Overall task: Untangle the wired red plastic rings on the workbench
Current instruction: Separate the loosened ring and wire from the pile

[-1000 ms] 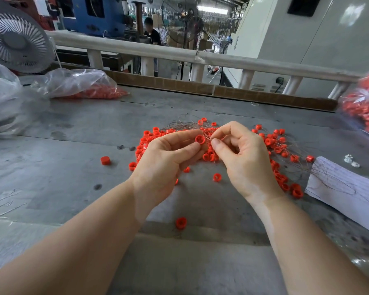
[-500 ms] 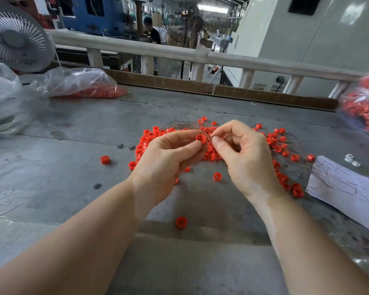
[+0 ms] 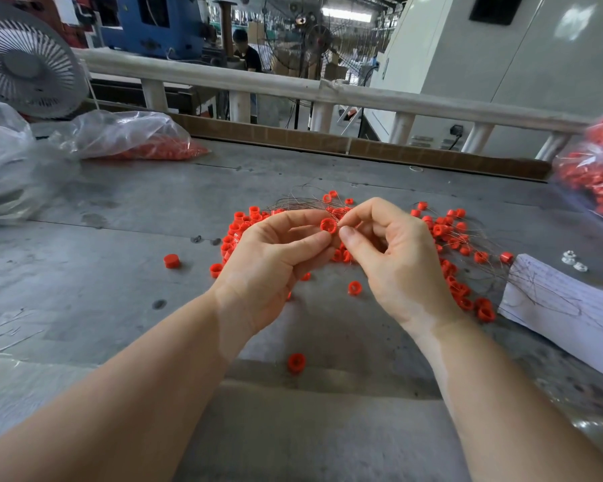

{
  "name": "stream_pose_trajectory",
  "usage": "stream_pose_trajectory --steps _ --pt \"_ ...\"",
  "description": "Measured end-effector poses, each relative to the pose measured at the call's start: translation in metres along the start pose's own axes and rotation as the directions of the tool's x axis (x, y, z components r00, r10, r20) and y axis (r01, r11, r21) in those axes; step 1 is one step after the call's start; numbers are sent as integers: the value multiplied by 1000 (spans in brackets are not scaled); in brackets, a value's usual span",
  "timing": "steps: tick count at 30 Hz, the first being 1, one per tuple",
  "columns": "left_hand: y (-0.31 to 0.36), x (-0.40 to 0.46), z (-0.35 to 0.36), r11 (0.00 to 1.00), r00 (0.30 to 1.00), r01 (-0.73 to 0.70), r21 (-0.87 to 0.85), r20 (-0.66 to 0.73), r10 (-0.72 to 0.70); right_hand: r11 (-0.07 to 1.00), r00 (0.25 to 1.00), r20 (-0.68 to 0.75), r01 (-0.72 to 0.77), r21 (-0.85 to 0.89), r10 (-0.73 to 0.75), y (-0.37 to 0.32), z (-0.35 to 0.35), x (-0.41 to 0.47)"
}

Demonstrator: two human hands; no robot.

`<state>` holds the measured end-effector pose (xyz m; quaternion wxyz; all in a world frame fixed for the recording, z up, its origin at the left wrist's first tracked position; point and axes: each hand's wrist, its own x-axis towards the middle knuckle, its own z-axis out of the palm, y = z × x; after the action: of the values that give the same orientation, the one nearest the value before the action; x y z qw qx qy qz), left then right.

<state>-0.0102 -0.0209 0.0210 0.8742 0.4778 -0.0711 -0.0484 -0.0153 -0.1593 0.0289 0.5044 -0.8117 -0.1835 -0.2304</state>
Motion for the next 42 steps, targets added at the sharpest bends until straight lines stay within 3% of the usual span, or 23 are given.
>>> stream_pose_trajectory --steps 11,19,42 --pt "1 -2 1 997 999 -35 64 -6 36 999 1000 4 -31 -33 31 0 -1 0" --pt "6 -1 1 999 998 52 6 -21 -52 998 998 -11 -57 -40 56 -2 -1 0" --pt "5 -1 0 996 996 80 -33 -36 -81 998 999 14 -52 -43 52 -1 -1 0"
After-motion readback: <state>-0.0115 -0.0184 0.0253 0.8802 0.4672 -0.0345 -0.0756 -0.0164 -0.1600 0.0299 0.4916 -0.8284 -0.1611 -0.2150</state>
